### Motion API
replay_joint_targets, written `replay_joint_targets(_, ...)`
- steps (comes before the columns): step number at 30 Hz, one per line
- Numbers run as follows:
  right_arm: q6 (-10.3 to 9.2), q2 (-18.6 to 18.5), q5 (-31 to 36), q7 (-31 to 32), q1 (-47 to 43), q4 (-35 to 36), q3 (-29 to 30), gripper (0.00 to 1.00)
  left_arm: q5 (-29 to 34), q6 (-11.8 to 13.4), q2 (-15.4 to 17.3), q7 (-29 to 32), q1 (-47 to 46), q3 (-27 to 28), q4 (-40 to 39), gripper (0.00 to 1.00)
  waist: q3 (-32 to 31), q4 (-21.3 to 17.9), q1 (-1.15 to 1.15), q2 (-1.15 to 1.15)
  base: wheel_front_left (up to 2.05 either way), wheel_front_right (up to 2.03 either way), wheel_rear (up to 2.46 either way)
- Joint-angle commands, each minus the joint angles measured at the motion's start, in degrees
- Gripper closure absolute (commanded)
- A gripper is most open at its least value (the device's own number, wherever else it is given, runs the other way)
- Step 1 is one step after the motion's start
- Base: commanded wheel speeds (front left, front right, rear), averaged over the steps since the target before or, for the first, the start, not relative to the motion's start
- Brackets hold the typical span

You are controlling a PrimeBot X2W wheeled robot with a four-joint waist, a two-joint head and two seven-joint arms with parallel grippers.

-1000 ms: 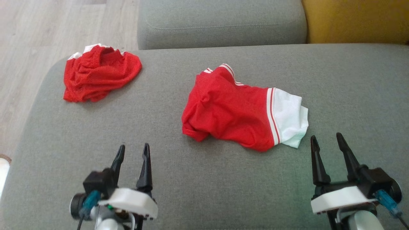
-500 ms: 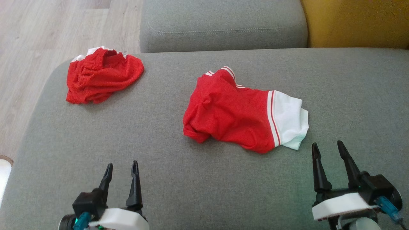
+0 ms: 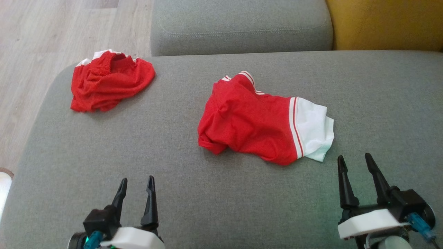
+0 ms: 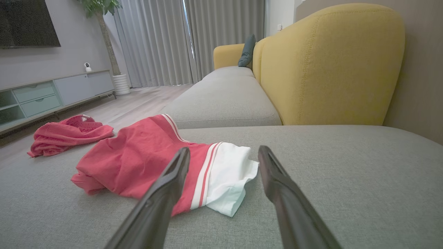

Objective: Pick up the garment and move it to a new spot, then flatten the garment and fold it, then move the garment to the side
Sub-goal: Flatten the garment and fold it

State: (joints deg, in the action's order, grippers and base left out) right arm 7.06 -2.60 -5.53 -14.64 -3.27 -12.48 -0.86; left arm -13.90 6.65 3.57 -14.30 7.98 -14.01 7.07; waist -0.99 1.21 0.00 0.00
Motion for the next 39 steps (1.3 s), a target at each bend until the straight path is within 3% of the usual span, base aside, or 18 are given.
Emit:
replay_joint_targets(1,0.43,-0.28,0.32,-0.36,1.47,1.45,-0.96,0.00,0.44,-0.12,-0.32,-0.70,-1.64,2.12,-1.49,0.00,0.02,0.02,0.00,0.00,0.00,0.00,0.00)
replay_joint_targets(13,0.43,-0.28,1.59,-0.36,3.57,-1.57,0.27,0.00,0.63,-0.16,-0.54,-0.70,-1.86,1.98,-1.20,0.00,0.84,0.19,0.00,0.00,0.00,0.00,0.00)
replay_joint_targets(24,0.43,-0.28,6.10,6.49,19.35,-15.79,2.67,0.00,1.08,-0.35,-0.64,-0.70,-4.19,0.55,-2.33,0.00,5.25,2.62,0.00,0.00,0.00,0.00,0.00)
replay_joint_targets(39,0.43,-0.28,17.98,13.17,35.59,-37.35,18.71,0.00,0.86,0.11,-0.68,-0.70,-7.95,-1.21,-3.90,0.00,12.35,8.27,0.00,0.00,0.00,0.00,0.00)
